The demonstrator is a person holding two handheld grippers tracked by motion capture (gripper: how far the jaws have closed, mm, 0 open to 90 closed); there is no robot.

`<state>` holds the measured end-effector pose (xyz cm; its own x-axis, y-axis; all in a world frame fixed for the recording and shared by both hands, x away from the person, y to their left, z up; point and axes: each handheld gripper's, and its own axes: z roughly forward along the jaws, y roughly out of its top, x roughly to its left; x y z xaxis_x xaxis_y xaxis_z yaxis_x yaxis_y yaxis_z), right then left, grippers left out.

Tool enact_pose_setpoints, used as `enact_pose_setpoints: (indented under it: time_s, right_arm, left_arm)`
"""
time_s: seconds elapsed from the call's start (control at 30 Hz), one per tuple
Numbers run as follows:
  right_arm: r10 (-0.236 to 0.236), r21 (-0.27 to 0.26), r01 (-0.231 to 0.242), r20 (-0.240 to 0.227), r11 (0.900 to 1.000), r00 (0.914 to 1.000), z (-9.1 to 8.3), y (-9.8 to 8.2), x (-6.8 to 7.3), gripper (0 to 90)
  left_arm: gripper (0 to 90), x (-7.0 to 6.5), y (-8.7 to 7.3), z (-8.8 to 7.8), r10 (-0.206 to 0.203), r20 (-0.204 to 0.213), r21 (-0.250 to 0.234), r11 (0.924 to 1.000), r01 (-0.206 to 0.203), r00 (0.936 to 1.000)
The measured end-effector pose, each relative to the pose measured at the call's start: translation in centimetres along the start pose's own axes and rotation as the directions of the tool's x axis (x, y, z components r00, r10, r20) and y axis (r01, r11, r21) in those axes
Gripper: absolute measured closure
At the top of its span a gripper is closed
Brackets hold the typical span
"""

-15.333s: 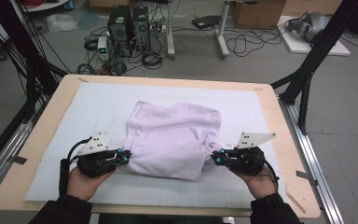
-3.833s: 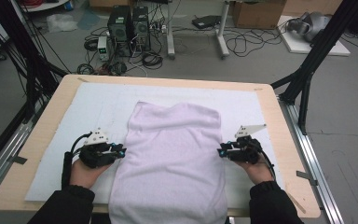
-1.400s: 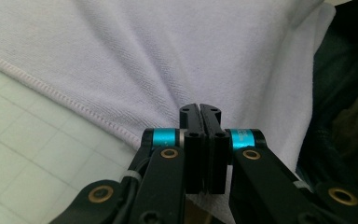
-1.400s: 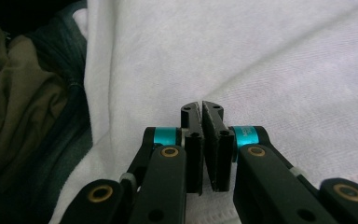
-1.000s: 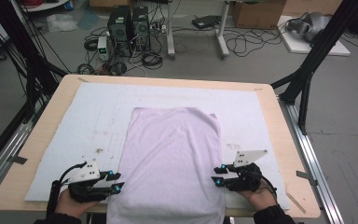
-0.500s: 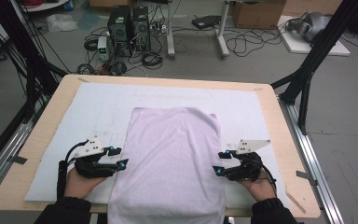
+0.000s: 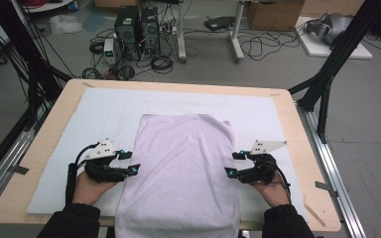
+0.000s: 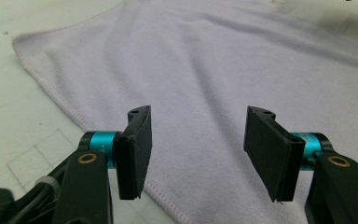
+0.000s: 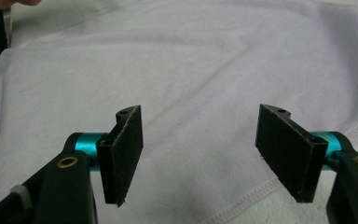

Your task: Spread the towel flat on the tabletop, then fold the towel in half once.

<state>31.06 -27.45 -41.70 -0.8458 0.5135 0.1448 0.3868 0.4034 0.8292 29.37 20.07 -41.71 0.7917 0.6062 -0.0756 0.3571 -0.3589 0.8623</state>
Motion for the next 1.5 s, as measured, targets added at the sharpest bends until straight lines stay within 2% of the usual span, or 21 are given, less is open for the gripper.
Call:
enact_pose_setpoints:
  time_s: [0.07, 0.2, 0.4, 0.63, 0.97, 1.07, 1.13, 1.2, 1.23, 1.43, 1.5]
  right_arm:
    - [0.003, -0.001, -0.003, 0.001, 1.0, 1.0, 0.0, 0.0, -0.2, 31.1]
    - [0.007, -0.011, -0.006, 0.005, 1.0, 1.0, 0.1, 0.2, -0.2, 30.6]
    - [0.001, 0.003, -0.002, 0.007, 1.0, 1.0, 0.2, 0.2, -0.3, 30.5]
    - [-0.003, 0.028, 0.003, 0.005, 1.0, 1.0, 0.5, 0.1, -0.3, 29.8]
    - [0.001, 0.028, -0.001, 0.002, 1.0, 1.0, 0.5, 0.1, -0.5, 29.8]
    - [0.011, 0.03, -0.011, 0.008, 0.999, 0.9999, 0.6, 0.1, -1.2, 30.8]
    - [0.022, 0.039, -0.022, 0.016, 0.999, 0.9996, 0.7, 0.3, -1.8, 30.8]
    - [0.022, 0.04, -0.023, 0.026, 0.999, 0.9994, 0.8, 0.6, -2.6, 30.5]
    - [0.024, 0.041, -0.025, 0.027, 0.999, 0.9993, 0.9, 0.8, -3.0, 30.7]
    - [0.044, 0.058, -0.047, 0.068, 0.997, 0.9968, 1.5, 2.3, -5.9, 34.3]
    - [0.043, 0.06, -0.048, 0.084, 0.997, 0.9955, 1.6, 3.3, -7.1, 39.7]
  left_arm:
    - [42.2, 0.0, 0.1, 0.2, 0.014, -0.001, 0.008, 0.9999, -0.014, 0.9999]
    - [42.0, 0.1, 0.3, 0.1, 0.015, -0.006, 0.008, 0.9998, -0.015, 0.9999]
    - [42.0, 0.2, 0.2, 0.1, 0.02, -0.005, 0.015, 0.9997, -0.02, 0.9998]
    - [41.9, 0.4, 0.1, 0.1, 0.014, -0.003, 0.023, 0.9996, -0.014, 0.9999]
    - [42.2, 0.7, 0.0, -0.1, 0.016, -0.012, 0.026, 0.9995, -0.015, 0.9998]
    - [42.7, 1.2, 0.3, -0.1, 0.012, -0.022, 0.028, 0.9996, -0.011, 0.9997]
    - [43.5, 1.8, 0.6, -0.1, 0.006, -0.042, 0.024, 0.9997, -0.005, 0.9991]
    - [47.1, 2.3, 0.9, 0.2, 0.003, -0.073, 0.044, 0.999, 0.001, 0.9973]
    - [46.6, 2.7, 1.1, 0.4, -0.013, -0.076, 0.036, 0.9992, 0.016, 0.997]
    - [49.6, 5.0, 2.7, 1.5, -0.041, -0.091, 0.03, 0.9986, 0.044, 0.995]
    - [52.2, 5.8, 3.3, 1.9, -0.046, -0.093, 0.03, 0.9984, 0.049, 0.9946]
